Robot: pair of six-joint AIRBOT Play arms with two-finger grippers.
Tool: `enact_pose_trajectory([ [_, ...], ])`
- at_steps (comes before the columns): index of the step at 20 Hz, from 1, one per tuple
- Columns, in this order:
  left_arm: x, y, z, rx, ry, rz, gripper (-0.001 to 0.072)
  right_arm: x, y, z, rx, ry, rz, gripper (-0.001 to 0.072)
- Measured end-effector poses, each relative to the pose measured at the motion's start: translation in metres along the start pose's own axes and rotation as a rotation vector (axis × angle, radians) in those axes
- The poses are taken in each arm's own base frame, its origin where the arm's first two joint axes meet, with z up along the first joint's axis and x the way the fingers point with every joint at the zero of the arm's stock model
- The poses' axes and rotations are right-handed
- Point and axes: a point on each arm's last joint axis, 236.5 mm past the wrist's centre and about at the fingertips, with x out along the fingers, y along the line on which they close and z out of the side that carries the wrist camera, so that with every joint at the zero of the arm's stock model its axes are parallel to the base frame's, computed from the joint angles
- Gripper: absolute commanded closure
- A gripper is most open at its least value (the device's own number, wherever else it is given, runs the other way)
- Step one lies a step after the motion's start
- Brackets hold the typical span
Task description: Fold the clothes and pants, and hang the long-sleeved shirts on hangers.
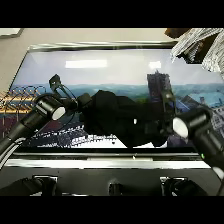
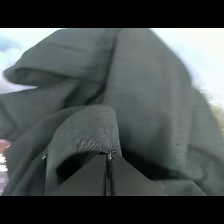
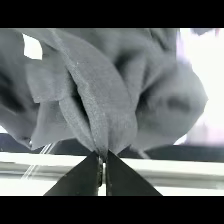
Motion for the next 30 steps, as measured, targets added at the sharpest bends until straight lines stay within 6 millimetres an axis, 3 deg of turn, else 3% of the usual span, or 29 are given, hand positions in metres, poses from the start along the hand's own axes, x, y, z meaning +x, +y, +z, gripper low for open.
enact_pose_trajectory([
  [3, 0.006, 0.002, -0.015, 0.022, 0.029, 0.019, 0.0693, 0.018, 0.0, -0.033, 0.099, 0.036, 0.033, 0.0676],
  [4, 0.007, 0.002, -0.02, 0.03, 0.037, 0.021, 0.0692, 0.022, 0.002, -0.039, 0.122, 0.046, 0.043, 0.0592],
  [5, 0.008, 0.001, -0.026, 0.04, 0.046, 0.023, 0.0692, 0.025, 0.004, -0.044, 0.142, 0.056, 0.057, 0.0438],
  [6, 0.009, 0.0, -0.03, 0.046, 0.052, 0.022, 0.0692, 0.026, 0.007, -0.049, 0.157, 0.066, 0.069, 0.0225],
  [7, 0.01, -0.002, -0.032, 0.052, 0.055, 0.019, 0.0692, 0.025, 0.009, -0.05, 0.175, 0.071, 0.078, 0.0127],
  [9, 0.011, -0.003, -0.036, 0.058, 0.06, 0.017, 0.0692, 0.016, 0.01, -0.049, 0.213, 0.074, 0.083, 0.0128],
  [11, 0.011, -0.005, -0.037, 0.062, 0.06, 0.012, 0.0691, -0.006, 0.007, -0.033, 0.258, 0.027, 0.072, 0.0154],
  [14, 0.011, -0.006, -0.038, 0.064, 0.061, 0.01, 0.0691, -0.038, -0.015, -0.001, 0.36, -0.063, 0.009, 0.0155],
  [16, 0.011, -0.006, -0.039, 0.066, 0.061, 0.01, 0.0691, -0.042, -0.03, 0.011, 0.437, -0.059, -0.02, 0.0164],
  [19, 0.011, -0.006, -0.039, 0.066, 0.061, 0.009, 0.0691, -0.024, -0.029, 0.015, 0.446, 0.048, -0.014, 0.0231],
  [25, 0.012, -0.006, -0.039, 0.069, 0.062, 0.011, 0.0691, 0.024, -0.002, -0.002, 0.32, 0.199, -0.044, 0.0231],
  [30, 0.013, -0.005, -0.038, 0.067, 0.061, 0.012, 0.0691, 0.052, -0.002, -0.024, 0.303, 0.255, -0.09, 0.0237],
])
